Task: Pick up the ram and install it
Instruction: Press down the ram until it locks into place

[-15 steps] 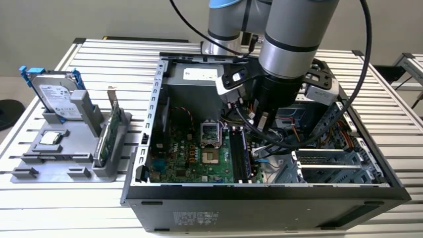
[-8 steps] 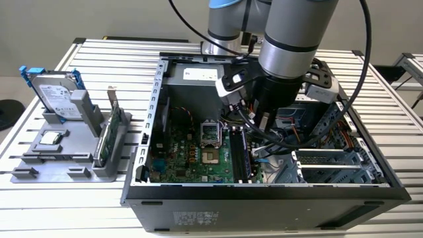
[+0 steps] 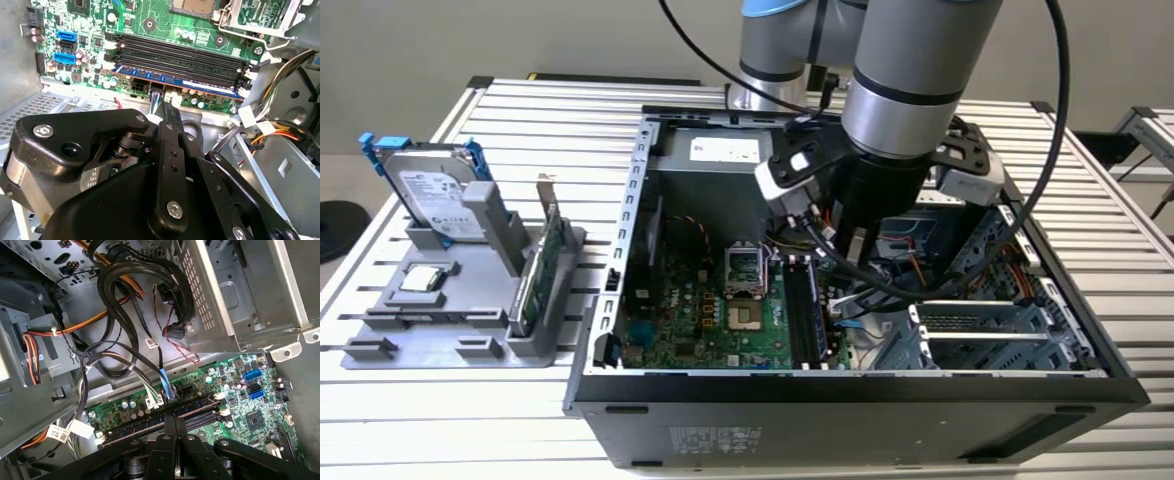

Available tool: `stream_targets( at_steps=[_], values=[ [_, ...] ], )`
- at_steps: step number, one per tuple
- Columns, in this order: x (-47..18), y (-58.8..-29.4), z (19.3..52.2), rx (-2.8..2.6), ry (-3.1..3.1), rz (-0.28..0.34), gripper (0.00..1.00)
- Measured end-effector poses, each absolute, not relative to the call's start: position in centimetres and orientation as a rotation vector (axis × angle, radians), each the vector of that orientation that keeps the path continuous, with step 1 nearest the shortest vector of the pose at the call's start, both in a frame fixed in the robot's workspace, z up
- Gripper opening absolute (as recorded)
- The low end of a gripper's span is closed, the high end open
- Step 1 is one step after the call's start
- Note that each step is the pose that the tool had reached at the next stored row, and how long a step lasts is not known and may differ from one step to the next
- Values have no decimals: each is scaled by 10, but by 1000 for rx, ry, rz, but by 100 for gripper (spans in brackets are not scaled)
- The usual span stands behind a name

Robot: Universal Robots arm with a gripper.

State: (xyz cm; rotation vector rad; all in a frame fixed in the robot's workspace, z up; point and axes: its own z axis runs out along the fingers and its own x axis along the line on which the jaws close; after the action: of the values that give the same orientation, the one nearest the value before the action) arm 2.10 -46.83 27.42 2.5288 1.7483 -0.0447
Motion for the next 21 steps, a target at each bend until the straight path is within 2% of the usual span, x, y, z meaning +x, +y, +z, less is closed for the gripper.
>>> stream_targets(
  at_steps=[21],
  values=[
    [20,-468,274,2398,1924,-35,0]
  ],
)
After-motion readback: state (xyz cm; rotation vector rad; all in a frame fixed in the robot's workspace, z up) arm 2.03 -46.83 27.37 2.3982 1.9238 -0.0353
